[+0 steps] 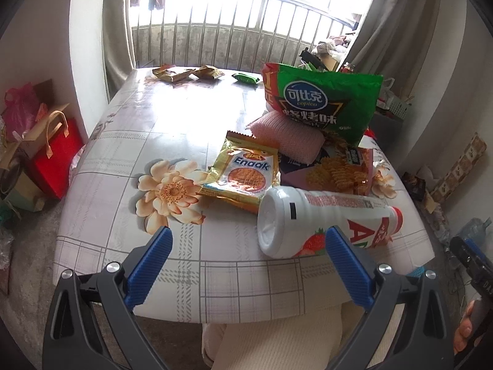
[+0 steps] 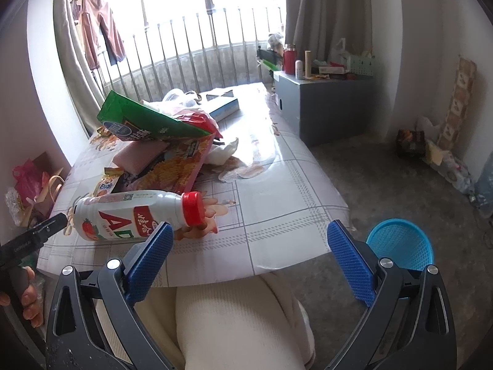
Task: Collect trash
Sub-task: 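Move the left tool over the table and grasp the clear plastic bag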
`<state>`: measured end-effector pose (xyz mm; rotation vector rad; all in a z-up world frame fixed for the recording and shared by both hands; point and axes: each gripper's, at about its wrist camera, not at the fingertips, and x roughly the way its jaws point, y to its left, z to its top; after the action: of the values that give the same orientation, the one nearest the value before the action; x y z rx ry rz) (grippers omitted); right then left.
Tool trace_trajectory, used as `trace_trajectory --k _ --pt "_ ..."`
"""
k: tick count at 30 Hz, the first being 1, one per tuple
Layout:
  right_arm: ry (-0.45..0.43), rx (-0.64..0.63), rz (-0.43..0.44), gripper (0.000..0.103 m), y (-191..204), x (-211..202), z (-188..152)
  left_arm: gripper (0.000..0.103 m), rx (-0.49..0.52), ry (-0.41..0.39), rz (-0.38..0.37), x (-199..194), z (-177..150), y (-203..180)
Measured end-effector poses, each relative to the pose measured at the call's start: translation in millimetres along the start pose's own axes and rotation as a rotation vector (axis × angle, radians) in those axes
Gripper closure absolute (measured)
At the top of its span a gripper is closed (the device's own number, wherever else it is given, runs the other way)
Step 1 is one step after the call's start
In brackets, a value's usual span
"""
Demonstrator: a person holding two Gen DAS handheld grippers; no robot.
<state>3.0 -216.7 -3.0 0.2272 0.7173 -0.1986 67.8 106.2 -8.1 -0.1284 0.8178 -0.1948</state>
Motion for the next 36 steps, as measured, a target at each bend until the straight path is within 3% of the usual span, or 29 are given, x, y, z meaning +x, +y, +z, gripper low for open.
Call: trace_trajectory --k 6,10,15,18,23,28,31,36 --pt "0.014 0.016 0.047 0.008 -11 11 20 0.006 -0.033 -0.011 -0.057 8 27 11" --pt "-0.029 0.046 0.116 0.008 -23 14 55 0.006 -0.088 -0.096 -0.104 0 67 28" --pt "-0.04 0.098 0.292 0.008 -29 31 116 0.006 -0.097 -0.177 -0.204 -3 134 39" --pt "0.015 0.116 0.396 0.008 -25 55 150 0.006 -0.088 -0.162 -0.239 9 168 35" --pt "0.159 0.171 0.549 0.009 -13 104 188 0.006 -0.094 -0.077 -0.314 47 210 24" --pt "0.353 0.235 0.695 0.017 9 151 212 0.019 -0.017 0.076 -0.353 100 247 -1" --pt "0.426 0.242 0.679 0.023 23 182 227 0.026 -0.003 0.196 -0.343 141 262 -13" --pt "0.529 0.212 0.619 0.032 49 226 243 0.034 -0.04 0.344 -0.238 211 290 -22"
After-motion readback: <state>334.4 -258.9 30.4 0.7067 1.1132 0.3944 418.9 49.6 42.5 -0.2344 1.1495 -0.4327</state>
